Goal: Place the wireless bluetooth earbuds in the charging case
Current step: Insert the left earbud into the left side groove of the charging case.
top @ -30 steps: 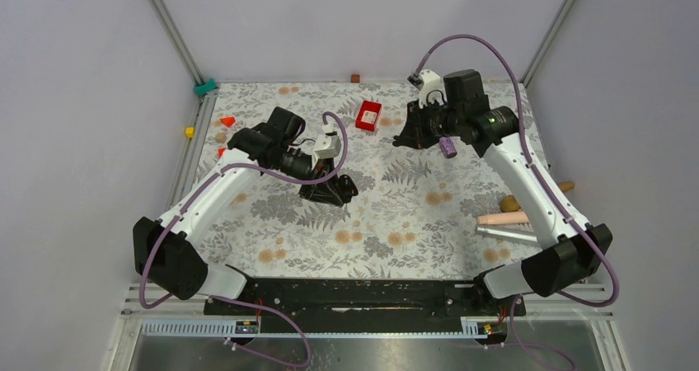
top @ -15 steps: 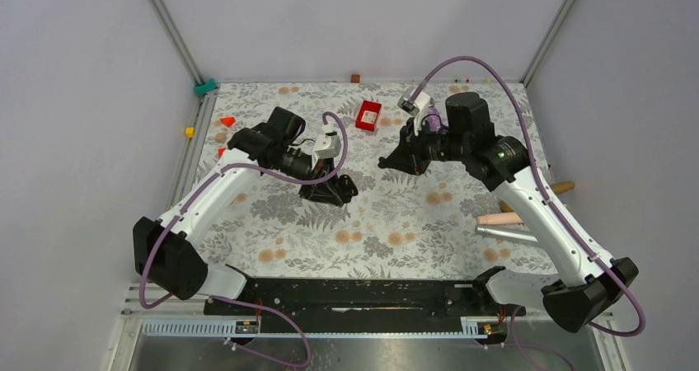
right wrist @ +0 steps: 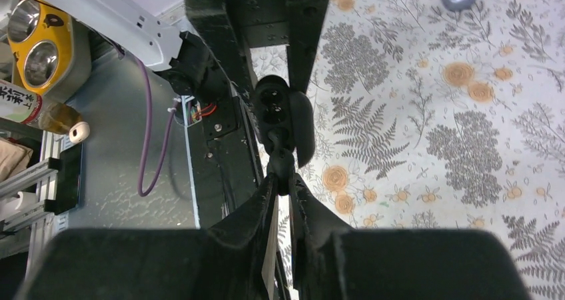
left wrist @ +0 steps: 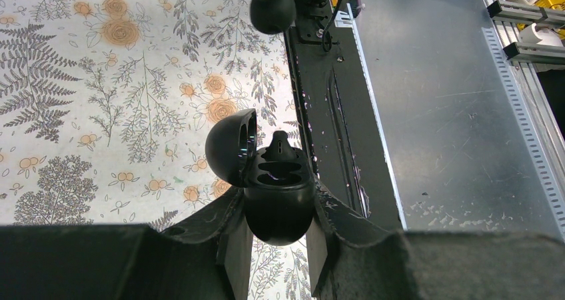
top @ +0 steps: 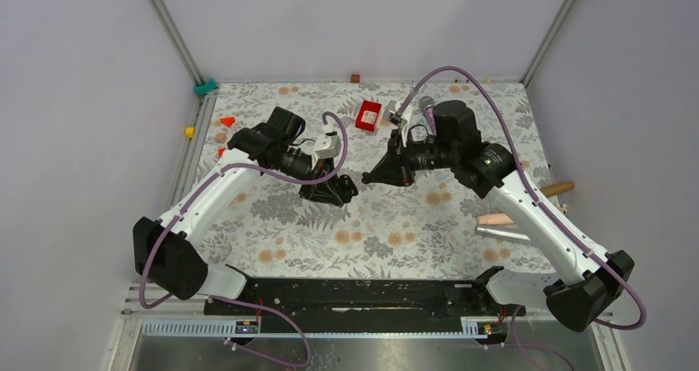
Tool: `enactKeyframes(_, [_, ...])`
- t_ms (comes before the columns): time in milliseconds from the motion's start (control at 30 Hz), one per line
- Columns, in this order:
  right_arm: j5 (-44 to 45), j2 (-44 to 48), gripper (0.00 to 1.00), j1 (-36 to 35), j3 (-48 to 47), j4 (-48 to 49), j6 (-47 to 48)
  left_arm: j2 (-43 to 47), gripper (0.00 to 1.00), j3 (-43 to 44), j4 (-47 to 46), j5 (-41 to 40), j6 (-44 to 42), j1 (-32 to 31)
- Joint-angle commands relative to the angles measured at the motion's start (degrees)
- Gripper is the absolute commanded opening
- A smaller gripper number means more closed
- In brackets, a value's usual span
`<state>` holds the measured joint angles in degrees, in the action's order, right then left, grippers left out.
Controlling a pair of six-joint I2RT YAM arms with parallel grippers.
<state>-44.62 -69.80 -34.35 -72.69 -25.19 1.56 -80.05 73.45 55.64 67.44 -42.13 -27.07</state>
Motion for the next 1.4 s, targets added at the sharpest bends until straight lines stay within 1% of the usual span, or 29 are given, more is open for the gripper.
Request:
enactKeyframes(0, [-2.16,0.42,0.16,-1.77,-0.65,4.3,-1.21,0.34,0.0,-0.33,-0.94,2.17,-0.72,-0.21])
enactKeyframes(500, [2.78,-1.55,0.16,-6.61,-1.56,3.14,0.58,-0.37,0.0,-0.28,-0.94,2.69,-0.59,-0.19])
enactKeyframes(1367, [12.22,-3.15,0.18,-10.7,-1.91,2.31,5.03,-2.17,0.0,-0.21,-0.89,4.21,0.2,-1.81])
